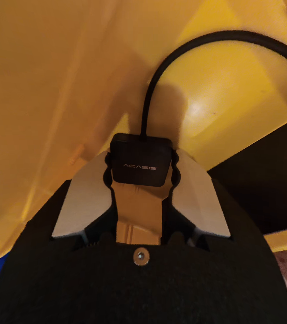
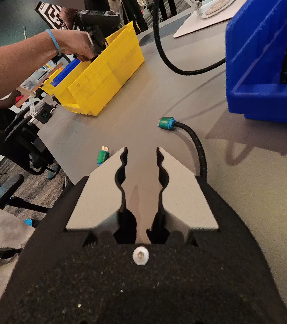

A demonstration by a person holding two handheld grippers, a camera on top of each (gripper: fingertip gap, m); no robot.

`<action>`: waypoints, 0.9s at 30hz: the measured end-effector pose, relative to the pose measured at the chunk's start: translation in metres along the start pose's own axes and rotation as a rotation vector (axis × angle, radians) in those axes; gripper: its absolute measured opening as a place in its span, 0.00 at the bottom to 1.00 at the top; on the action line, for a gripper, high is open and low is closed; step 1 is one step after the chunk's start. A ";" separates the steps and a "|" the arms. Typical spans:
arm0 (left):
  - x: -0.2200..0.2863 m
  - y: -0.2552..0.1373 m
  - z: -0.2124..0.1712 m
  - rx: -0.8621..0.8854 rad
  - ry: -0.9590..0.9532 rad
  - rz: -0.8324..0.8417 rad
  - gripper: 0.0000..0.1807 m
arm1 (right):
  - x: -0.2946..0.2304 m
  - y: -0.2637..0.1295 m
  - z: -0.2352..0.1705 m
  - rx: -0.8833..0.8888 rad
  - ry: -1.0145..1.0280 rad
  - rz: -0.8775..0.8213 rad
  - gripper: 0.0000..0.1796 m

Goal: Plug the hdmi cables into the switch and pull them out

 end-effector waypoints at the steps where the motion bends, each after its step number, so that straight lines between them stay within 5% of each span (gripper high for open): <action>1: 0.000 -0.003 -0.001 0.008 0.003 -0.008 0.36 | 0.000 0.000 0.001 0.005 -0.002 0.001 0.18; 8: 0.015 -0.104 -0.011 0.184 0.016 -0.212 0.36 | -0.032 0.005 0.023 0.103 -0.181 0.108 0.18; 14: 0.076 -0.188 -0.034 0.286 0.078 -0.328 0.36 | -0.067 0.043 0.047 0.082 -0.492 0.096 0.25; 21: 0.159 -0.219 -0.057 0.276 0.069 -0.330 0.36 | -0.108 0.099 0.107 0.066 -0.786 0.099 0.30; 27: 0.249 -0.225 -0.077 0.190 0.181 -0.476 0.36 | -0.128 0.101 0.167 0.214 -0.854 0.101 0.29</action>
Point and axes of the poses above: each gripper's, where its closed fingertips meet, y out along the fingers, z out of its top, x = y × z across the jaws, the point moved 4 cm from there along -y, back along the fingers, and after that the axes turned 14 degrees about -y, right-handed, at the moved point
